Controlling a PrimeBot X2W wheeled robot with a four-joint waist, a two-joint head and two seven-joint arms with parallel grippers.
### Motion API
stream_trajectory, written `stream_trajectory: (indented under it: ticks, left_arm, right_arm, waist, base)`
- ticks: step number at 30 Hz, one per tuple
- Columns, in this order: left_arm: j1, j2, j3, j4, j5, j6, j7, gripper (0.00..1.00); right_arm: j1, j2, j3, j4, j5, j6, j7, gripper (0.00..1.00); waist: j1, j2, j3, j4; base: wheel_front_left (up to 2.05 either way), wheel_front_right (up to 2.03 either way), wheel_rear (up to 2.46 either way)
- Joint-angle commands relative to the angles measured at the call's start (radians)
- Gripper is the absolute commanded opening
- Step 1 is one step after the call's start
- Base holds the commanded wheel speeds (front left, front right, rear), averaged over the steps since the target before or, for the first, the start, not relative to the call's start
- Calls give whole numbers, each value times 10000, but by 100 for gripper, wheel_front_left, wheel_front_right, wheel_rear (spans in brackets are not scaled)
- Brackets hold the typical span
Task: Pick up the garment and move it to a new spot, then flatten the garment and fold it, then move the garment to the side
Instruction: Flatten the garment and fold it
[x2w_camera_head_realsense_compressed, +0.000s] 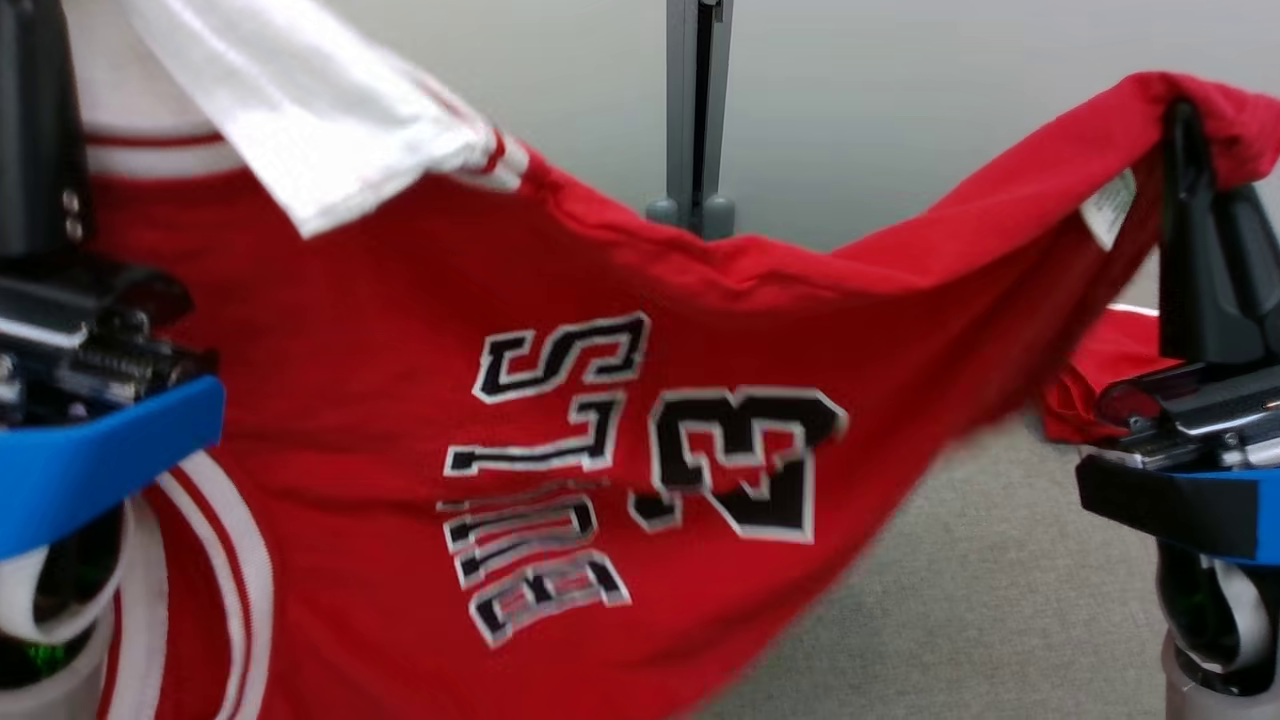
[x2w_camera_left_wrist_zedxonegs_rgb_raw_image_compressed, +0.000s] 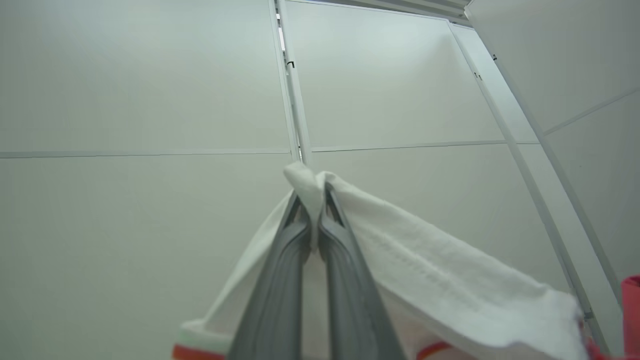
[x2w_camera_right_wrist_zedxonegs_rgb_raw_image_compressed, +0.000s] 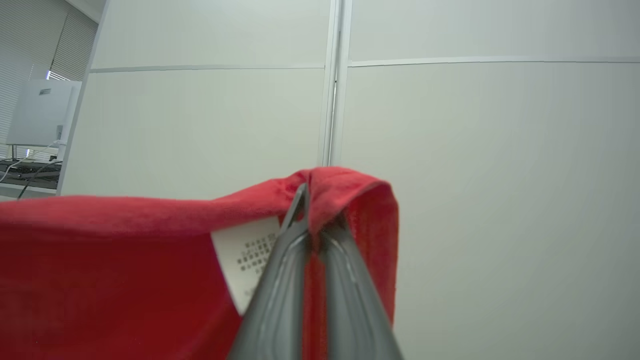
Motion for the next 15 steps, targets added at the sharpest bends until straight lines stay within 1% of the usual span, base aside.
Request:
stream_trajectory:
  ticks: [1,4,7,9,12,13,15]
  left_arm:
    - [-307,34,-88,141,20,-62,131,0]
    - [-1093,-42,-322,580,-99,-192,458,0]
    - [-1760,-118,-535,1241,-144,-334,593,0]
    - [-2216,-139,-626,1812,-92,-422,644,0]
    - [-2991,-191,-776,2762,21,-596,580,0]
    - [-3586,-186,-810,3447,123,-700,498,0]
    - [-4302,-187,-812,4189,284,-786,326,0]
  right_arm:
    - [-219,-9,-30,-196,-82,1,176,0]
    - [-408,-9,-149,-536,-175,1,655,0]
    - [-791,-9,-184,-309,24,1,979,0]
    - [-1181,-10,-217,171,457,1,1166,0]
    - [-2132,-59,-170,1153,515,1,1293,0]
    - [-3005,-134,-100,1995,416,1,1252,0]
    - [-4022,-169,-14,2973,256,1,1094,0]
  waist:
    - [1,0,83,-24]
    - [1,0,465,-96]
    - [1,0,1013,-143]
    - [1,0,1475,-182]
    - [1,0,2183,-243]
    - [1,0,2638,-297]
    - [1,0,3007,-360]
  base:
    - [0,0,0]
    - [0,0,0]
    - [0,0,0]
    - [0,0,0]
    - [0,0,0]
    - [0,0,0]
    - [0,0,0]
